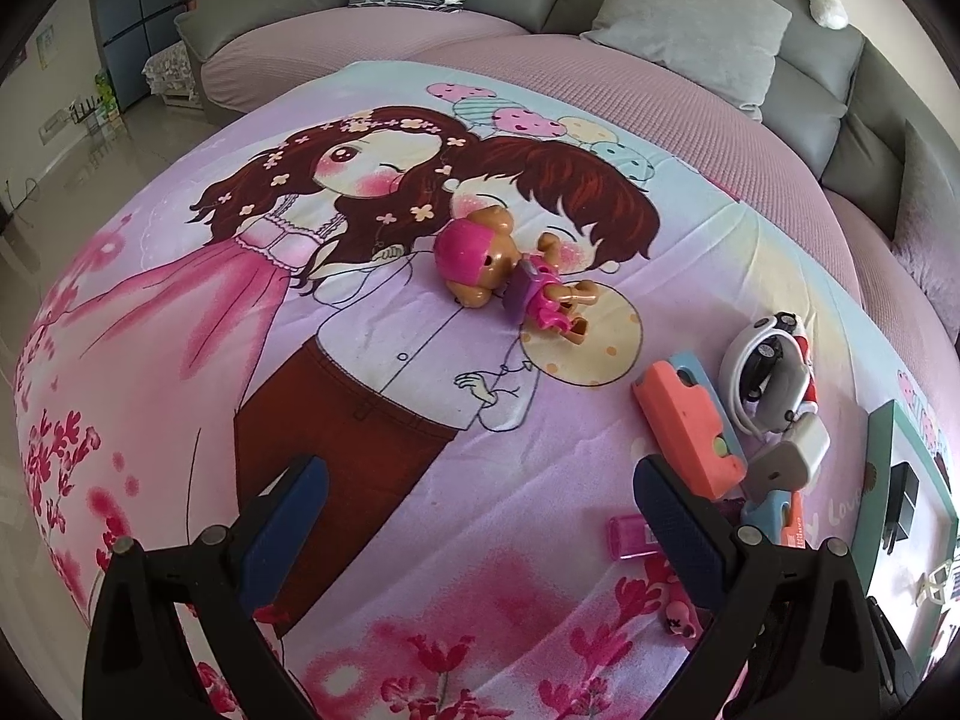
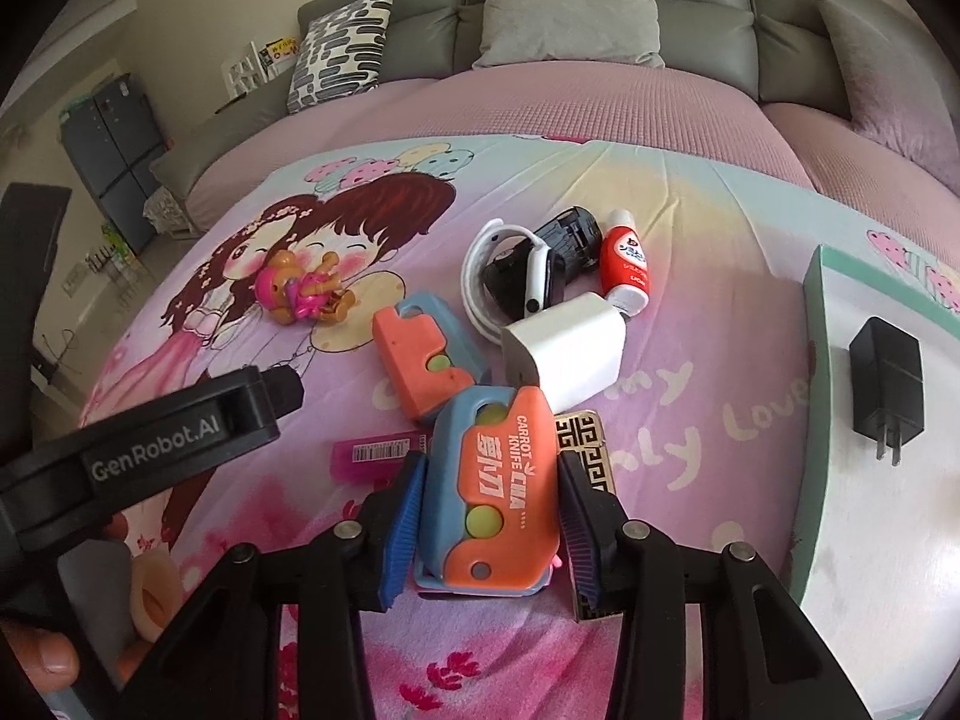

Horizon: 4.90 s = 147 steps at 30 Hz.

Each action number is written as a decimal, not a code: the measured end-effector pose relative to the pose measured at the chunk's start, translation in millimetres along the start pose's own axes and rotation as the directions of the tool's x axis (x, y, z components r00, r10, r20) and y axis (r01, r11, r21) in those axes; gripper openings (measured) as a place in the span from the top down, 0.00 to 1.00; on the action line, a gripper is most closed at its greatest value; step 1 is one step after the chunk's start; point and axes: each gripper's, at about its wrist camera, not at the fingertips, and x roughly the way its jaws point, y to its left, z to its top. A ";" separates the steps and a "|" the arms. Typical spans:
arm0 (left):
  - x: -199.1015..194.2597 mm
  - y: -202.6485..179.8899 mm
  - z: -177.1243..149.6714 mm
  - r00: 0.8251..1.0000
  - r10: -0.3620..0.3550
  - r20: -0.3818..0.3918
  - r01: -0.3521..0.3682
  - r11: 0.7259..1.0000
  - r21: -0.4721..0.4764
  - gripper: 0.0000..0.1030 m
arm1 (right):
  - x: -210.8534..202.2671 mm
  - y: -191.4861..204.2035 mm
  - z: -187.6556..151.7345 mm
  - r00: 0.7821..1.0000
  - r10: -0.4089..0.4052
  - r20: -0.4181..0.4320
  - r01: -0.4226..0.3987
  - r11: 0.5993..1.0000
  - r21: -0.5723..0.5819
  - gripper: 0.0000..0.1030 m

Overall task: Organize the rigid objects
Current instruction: 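Carry the toy knife toward the tray while the left gripper grasps the pink watch strap, then lower the toy knife and pink strap into the tray and open both grippers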

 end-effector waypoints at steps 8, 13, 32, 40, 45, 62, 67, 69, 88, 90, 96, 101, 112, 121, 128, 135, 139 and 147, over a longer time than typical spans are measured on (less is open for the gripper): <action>-3.4 -8.7 -0.7 1.000 -0.017 -0.004 0.017 1.000 0.025 0.01 | -18.7 -19.2 4.8 0.998 0.041 0.038 -0.043 0.997 0.063 0.56; -3.8 -17.6 -3.2 0.998 -0.050 -0.030 0.052 0.997 0.049 0.01 | -36.5 -45.2 7.4 0.997 -0.003 0.075 -0.007 0.991 0.132 0.56; 2.9 -101.6 -52.5 0.986 -0.079 -0.147 0.135 0.896 0.423 0.02 | -69.0 -116.0 7.9 0.985 -0.126 0.117 0.085 0.948 0.306 0.55; 4.9 -106.0 -57.6 0.988 -0.031 -0.149 0.098 0.875 0.474 0.02 | -69.7 -118.0 5.7 0.985 -0.130 0.115 0.088 0.945 0.314 0.55; 7.3 -100.1 -52.1 0.989 -0.023 -0.146 0.087 0.890 0.447 0.02 | -67.3 -117.8 5.6 0.986 -0.129 0.105 0.090 0.945 0.314 0.55; -6.7 -105.8 -53.0 0.976 -0.156 -0.153 0.207 0.882 0.423 0.32 | -64.6 -119.1 4.5 0.987 -0.134 0.093 0.098 0.942 0.320 0.55; -17.4 -97.4 -45.3 0.968 -0.217 -0.131 0.251 0.890 0.382 0.32 | -70.0 -119.2 4.6 0.984 -0.136 0.112 0.093 0.941 0.325 0.55; -26.2 -95.5 -42.6 0.961 -0.254 -0.113 0.278 0.887 0.368 0.32 | -76.2 -118.8 5.4 0.981 -0.138 0.135 0.088 0.942 0.324 0.55; -63.9 -155.3 -46.9 0.918 -0.395 -0.008 0.363 0.835 0.414 0.32 | -100.9 -174.3 -8.4 0.946 -0.313 0.084 0.251 0.871 0.423 0.55; -64.0 -168.3 -54.5 0.911 -0.412 -0.025 0.380 0.813 0.441 0.32 | -104.5 -188.6 -14.0 0.940 -0.336 0.067 0.272 0.850 0.452 0.55; -63.6 -206.7 -76.2 0.908 -0.411 -0.082 0.389 0.751 0.533 0.32 | -113.1 -222.7 -28.6 0.915 -0.404 0.004 0.345 0.785 0.515 0.55; -65.5 -229.6 -79.4 0.910 -0.401 -0.105 0.387 0.731 0.562 0.32 | -115.8 -238.1 -34.9 0.908 -0.418 -0.024 0.363 0.758 0.542 0.55; -40.0 -257.8 -85.9 0.931 -0.340 -0.134 0.353 0.741 0.572 0.32 | -110.0 -246.6 -41.3 0.911 -0.407 -0.067 0.375 0.749 0.546 0.55; -31.8 -263.3 -100.3 0.937 -0.317 -0.145 0.338 0.723 0.603 0.31 | -102.0 -248.8 -43.4 0.921 -0.379 -0.087 0.363 0.760 0.539 0.55; -30.8 -262.1 -100.7 0.943 -0.305 -0.130 0.320 0.732 0.602 0.31 | -98.3 -249.9 -44.3 0.920 -0.376 -0.106 0.372 0.759 0.534 0.54; -35.0 -263.7 -103.3 0.942 -0.311 -0.126 0.320 0.724 0.611 0.31 | -101.8 -246.5 -42.5 0.922 -0.376 -0.090 0.365 0.767 0.528 0.54; -40.0 -262.6 -102.4 0.937 -0.327 -0.123 0.331 0.720 0.610 0.31 | -106.8 -243.6 -40.7 0.922 -0.380 -0.074 0.360 0.771 0.525 0.54; -51.6 -257.7 -96.5 0.935 -0.345 -0.086 0.324 0.727 0.605 0.23 | -117.2 -239.9 -37.1 0.918 -0.393 -0.046 0.356 0.773 0.525 0.44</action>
